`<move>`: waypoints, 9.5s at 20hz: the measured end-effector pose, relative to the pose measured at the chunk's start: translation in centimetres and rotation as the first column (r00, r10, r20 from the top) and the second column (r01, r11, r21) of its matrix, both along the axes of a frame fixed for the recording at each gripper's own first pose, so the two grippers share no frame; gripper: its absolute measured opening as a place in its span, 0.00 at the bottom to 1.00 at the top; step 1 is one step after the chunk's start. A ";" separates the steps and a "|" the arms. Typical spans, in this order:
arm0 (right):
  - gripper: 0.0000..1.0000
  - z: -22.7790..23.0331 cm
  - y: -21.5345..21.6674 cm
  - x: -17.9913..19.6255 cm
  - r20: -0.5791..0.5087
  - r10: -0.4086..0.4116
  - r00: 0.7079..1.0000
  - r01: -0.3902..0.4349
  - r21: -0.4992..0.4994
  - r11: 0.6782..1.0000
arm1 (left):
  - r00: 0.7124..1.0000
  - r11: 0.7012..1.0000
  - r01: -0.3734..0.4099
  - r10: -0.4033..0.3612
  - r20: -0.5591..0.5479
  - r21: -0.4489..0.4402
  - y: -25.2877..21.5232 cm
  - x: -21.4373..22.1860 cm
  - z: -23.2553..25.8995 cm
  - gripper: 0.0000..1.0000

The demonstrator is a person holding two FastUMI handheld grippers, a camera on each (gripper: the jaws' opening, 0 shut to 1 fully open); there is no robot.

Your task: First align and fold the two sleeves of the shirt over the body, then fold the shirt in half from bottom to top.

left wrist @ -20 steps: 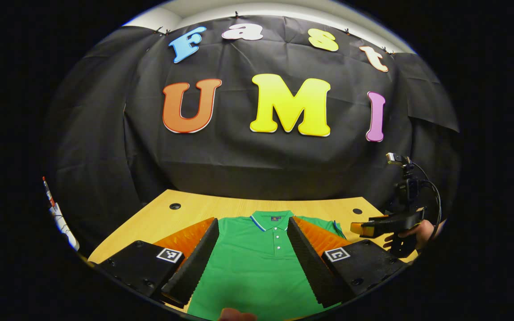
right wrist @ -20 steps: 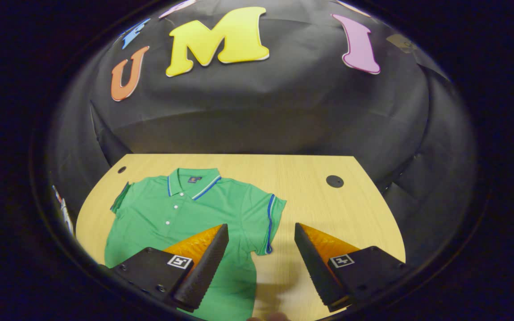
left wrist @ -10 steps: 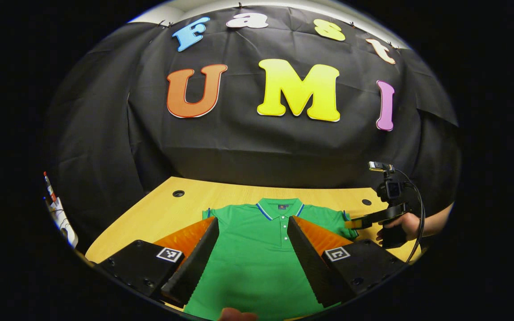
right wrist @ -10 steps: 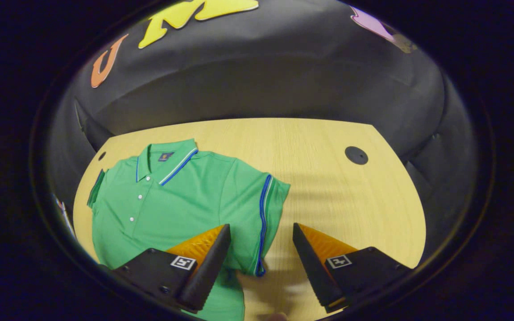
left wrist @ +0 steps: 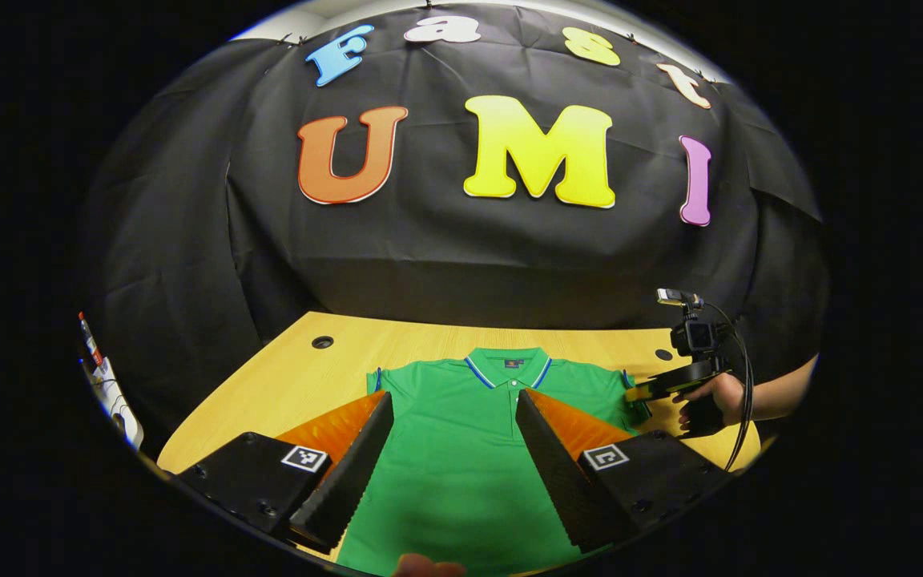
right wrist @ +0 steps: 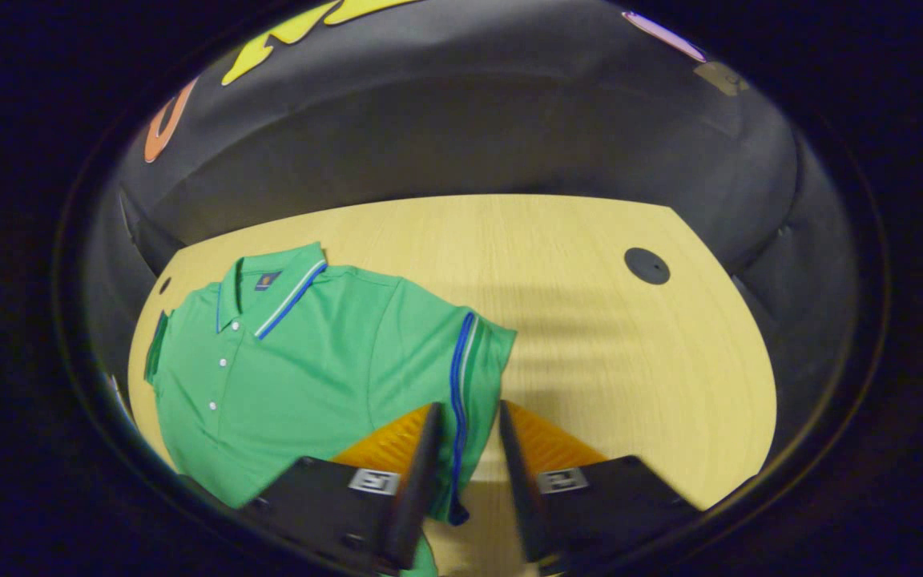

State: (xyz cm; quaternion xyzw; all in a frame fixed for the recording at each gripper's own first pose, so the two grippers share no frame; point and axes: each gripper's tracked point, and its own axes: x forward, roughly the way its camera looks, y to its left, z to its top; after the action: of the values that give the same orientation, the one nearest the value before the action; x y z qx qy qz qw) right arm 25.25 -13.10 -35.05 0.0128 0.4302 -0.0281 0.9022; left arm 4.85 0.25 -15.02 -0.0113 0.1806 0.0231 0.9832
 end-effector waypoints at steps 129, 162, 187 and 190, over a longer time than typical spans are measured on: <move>0.95 18.4 4.1 -27.6 0.332 0.124 0.935 -0.136 0.013 0.991 | 0.885 0.978 0.196 -0.210 -0.415 -0.076 -1.5 10.2 -11.8 0.78; 0.96 -2.4 4.8 -41.4 -0.160 0.248 0.955 -0.265 -0.099 0.959 | 0.726 0.978 0.201 -0.191 -0.661 -0.062 8.2 -23.4 -22.6 0.99; 0.02 -0.5 7.0 -40.8 -0.227 0.143 0.963 -0.099 0.193 0.976 | 0.709 0.949 0.233 -0.315 -0.631 -0.212 5.3 -22.3 -20.2 0.04; 0.02 1.6 6.6 -39.5 -0.189 0.119 0.975 -0.075 0.222 0.972 | 0.727 0.942 0.268 -0.336 -0.599 -0.203 5.6 -20.9 -18.3 0.04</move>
State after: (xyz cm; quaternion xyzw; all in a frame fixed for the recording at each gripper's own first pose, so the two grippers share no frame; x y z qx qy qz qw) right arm -14.24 -6.47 -33.47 0.0857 0.5196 0.0614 0.8479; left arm -16.09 5.89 -33.28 -0.0238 0.4968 -0.1439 0.8555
